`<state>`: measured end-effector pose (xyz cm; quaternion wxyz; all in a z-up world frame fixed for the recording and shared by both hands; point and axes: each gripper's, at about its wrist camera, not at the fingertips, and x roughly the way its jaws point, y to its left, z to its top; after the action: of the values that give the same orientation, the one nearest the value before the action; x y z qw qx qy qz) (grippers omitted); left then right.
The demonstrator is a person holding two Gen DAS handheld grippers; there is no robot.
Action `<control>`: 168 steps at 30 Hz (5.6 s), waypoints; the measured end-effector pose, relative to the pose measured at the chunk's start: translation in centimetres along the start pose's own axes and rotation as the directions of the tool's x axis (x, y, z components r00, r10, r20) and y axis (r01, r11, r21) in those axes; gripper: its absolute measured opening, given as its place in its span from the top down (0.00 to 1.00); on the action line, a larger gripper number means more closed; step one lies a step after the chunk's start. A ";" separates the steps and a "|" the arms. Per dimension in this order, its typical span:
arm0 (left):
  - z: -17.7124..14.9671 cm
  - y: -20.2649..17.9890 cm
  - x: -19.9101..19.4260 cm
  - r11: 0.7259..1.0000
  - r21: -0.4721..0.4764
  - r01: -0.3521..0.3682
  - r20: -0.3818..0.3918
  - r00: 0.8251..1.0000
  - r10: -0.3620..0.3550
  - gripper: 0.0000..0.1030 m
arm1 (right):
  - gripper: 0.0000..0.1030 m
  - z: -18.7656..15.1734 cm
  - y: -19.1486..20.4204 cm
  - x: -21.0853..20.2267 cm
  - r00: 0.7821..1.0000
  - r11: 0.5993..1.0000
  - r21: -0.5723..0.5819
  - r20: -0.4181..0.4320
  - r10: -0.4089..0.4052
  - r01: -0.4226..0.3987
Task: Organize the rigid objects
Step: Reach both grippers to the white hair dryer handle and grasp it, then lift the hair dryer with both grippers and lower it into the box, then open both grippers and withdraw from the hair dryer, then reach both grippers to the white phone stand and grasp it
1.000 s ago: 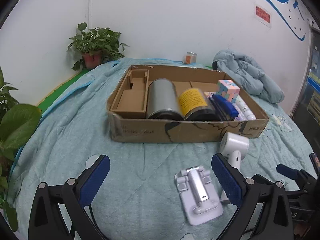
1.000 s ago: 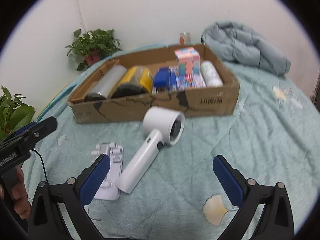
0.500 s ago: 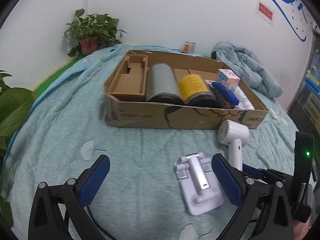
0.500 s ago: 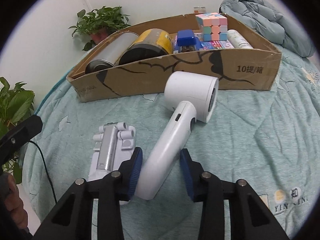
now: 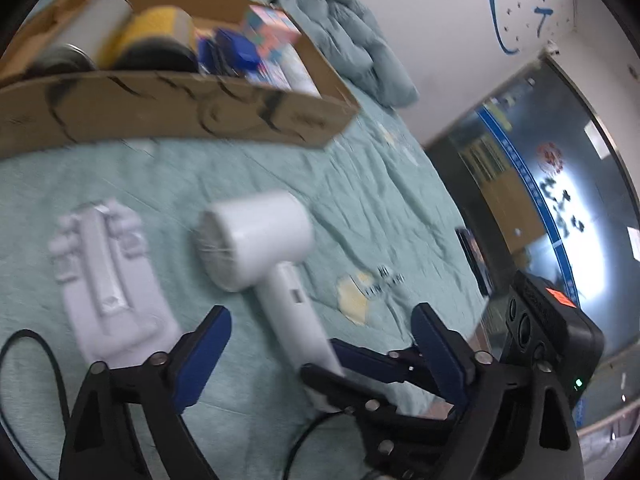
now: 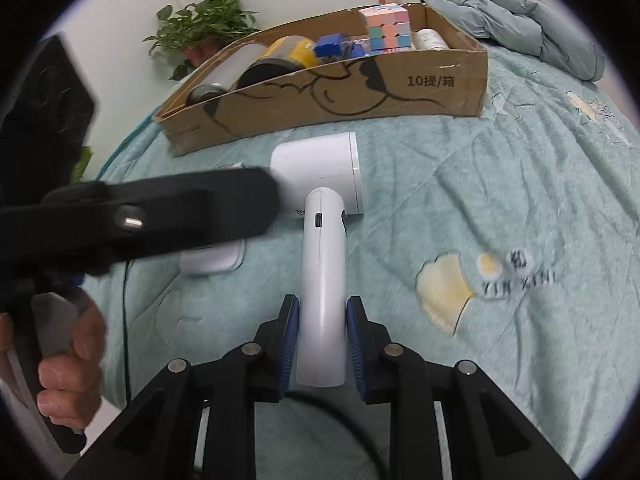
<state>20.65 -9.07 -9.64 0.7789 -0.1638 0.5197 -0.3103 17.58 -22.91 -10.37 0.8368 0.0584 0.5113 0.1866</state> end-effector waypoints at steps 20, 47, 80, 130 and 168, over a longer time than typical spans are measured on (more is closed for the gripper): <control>-2.1 0.6 3.2 0.994 -0.087 -0.073 -0.068 0.995 0.067 0.70 | 0.75 -1.6 1.8 0.6 0.992 0.988 -0.123 0.101 -0.080 0.092; 15.1 -1.9 0.7 1.000 -0.001 -0.006 0.044 0.999 0.006 0.71 | 0.75 11.3 -0.4 -2.3 0.954 0.983 -0.105 0.279 -0.114 0.149; 17.8 4.1 -4.3 0.988 -0.063 -0.139 0.260 0.954 0.151 0.26 | 0.32 16.4 -3.9 -1.0 0.968 0.991 -0.047 0.225 -0.108 0.122; 5.0 8.6 -8.2 0.906 -0.112 -0.409 0.314 0.850 0.423 0.05 | 0.34 15.4 -3.2 0.9 0.950 0.989 -0.031 0.283 -0.130 0.145; 1.1 10.9 -2.4 0.979 -0.195 -0.052 0.004 0.999 0.053 0.28 | 0.18 4.6 7.9 6.7 0.977 0.946 -0.265 0.053 0.206 -0.185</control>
<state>24.43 0.65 -13.74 0.7696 -0.2269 0.5479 -0.2366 22.39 -12.70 -11.53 0.8344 0.0067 0.4405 0.3313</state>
